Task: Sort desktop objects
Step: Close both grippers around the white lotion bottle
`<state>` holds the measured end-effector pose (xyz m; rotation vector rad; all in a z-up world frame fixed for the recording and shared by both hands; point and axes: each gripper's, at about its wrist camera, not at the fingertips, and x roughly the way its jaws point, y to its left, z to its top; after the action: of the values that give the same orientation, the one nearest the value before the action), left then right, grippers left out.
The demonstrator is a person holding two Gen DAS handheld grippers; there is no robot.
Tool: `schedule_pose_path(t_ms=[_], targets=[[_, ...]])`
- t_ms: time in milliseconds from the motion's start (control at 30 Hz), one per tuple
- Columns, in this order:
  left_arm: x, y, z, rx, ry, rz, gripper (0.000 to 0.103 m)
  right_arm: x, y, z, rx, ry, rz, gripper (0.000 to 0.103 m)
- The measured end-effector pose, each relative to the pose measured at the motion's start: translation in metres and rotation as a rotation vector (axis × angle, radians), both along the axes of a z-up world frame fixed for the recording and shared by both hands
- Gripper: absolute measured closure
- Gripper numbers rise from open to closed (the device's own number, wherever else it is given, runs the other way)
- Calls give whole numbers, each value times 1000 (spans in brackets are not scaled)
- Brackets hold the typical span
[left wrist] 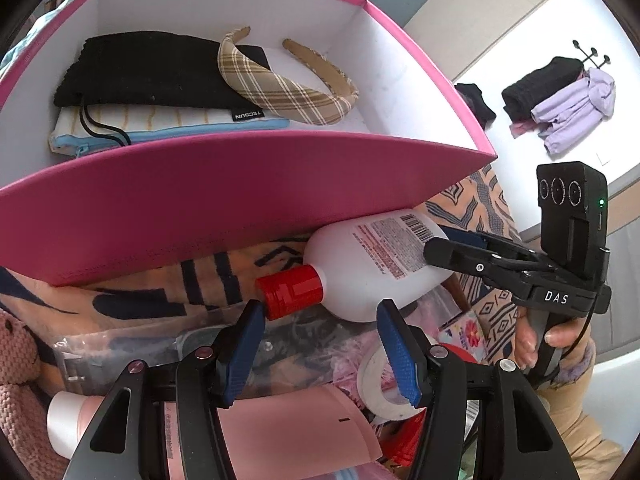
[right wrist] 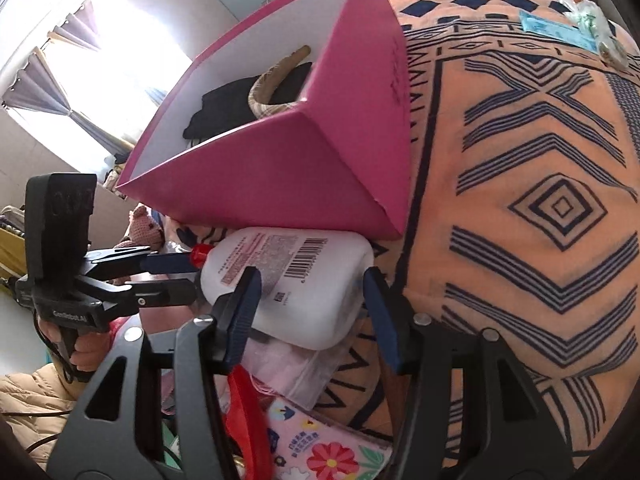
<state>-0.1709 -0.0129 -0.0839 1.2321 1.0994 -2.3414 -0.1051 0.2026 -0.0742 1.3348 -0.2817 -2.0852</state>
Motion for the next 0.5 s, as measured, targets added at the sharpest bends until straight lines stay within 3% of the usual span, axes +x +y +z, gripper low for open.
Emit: schedule_pose_path(t_ms=[500], targets=[[0,-1,-2,7,8,5,45,5,-4,2,19,55,26,49]])
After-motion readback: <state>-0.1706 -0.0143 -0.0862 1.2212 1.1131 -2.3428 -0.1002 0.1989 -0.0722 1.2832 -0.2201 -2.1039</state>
